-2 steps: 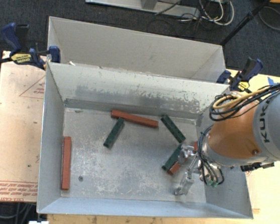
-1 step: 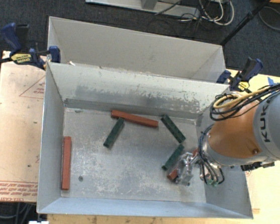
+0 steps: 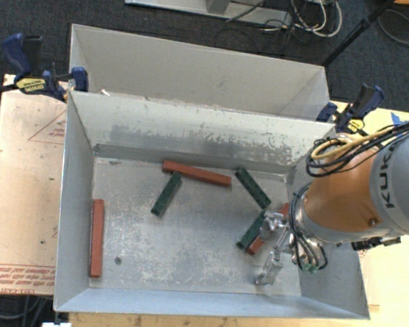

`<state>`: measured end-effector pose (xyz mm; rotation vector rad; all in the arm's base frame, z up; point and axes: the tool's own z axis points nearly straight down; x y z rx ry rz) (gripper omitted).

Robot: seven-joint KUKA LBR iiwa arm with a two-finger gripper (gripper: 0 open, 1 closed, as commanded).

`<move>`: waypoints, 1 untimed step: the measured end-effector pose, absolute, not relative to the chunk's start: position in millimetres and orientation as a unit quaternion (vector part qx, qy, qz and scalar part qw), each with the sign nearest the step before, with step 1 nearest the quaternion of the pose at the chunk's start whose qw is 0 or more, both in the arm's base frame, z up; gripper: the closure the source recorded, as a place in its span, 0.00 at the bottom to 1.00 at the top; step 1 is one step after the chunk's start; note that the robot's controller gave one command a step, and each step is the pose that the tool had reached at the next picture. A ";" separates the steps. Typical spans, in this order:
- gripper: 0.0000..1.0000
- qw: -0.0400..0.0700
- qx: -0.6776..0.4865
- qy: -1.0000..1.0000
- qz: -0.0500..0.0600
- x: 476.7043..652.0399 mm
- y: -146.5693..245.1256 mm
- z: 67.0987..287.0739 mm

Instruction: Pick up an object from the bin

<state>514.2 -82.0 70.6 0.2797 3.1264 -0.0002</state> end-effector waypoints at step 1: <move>0.00 0.003 0.132 0.991 0.001 568.5 -41.4 70.5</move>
Offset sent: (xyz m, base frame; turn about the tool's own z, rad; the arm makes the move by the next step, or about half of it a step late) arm 0.0519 0.0376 -0.0006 0.0910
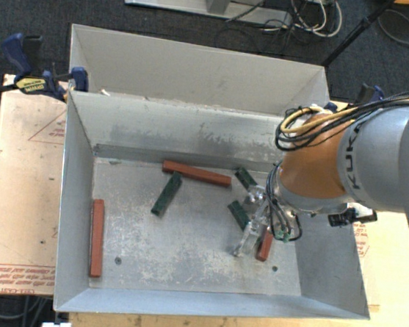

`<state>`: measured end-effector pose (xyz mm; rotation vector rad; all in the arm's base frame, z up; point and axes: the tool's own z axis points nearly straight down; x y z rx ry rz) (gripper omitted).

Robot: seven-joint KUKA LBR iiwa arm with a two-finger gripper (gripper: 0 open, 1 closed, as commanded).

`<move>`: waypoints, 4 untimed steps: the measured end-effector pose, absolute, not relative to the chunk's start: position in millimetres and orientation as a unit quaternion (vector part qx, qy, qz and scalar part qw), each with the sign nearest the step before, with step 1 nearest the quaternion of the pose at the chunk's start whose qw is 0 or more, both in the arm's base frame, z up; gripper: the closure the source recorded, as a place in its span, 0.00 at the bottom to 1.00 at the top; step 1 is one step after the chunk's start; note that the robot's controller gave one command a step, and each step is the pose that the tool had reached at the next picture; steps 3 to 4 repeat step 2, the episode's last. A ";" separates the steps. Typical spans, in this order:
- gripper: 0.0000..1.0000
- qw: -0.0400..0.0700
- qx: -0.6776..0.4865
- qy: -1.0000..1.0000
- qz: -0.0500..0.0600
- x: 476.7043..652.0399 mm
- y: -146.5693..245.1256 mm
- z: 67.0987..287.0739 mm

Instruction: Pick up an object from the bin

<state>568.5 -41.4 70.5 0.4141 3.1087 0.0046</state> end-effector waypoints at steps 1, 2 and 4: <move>1.00 0.001 0.133 0.991 0.000 567.3 -43.7 71.1; 1.00 0.004 0.132 0.991 0.001 522.4 -13.2 218.3; 1.00 0.004 0.132 0.991 0.001 522.4 -13.2 218.3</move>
Offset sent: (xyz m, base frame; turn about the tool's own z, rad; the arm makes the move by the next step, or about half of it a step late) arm 0.0000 0.0000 0.0000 0.0000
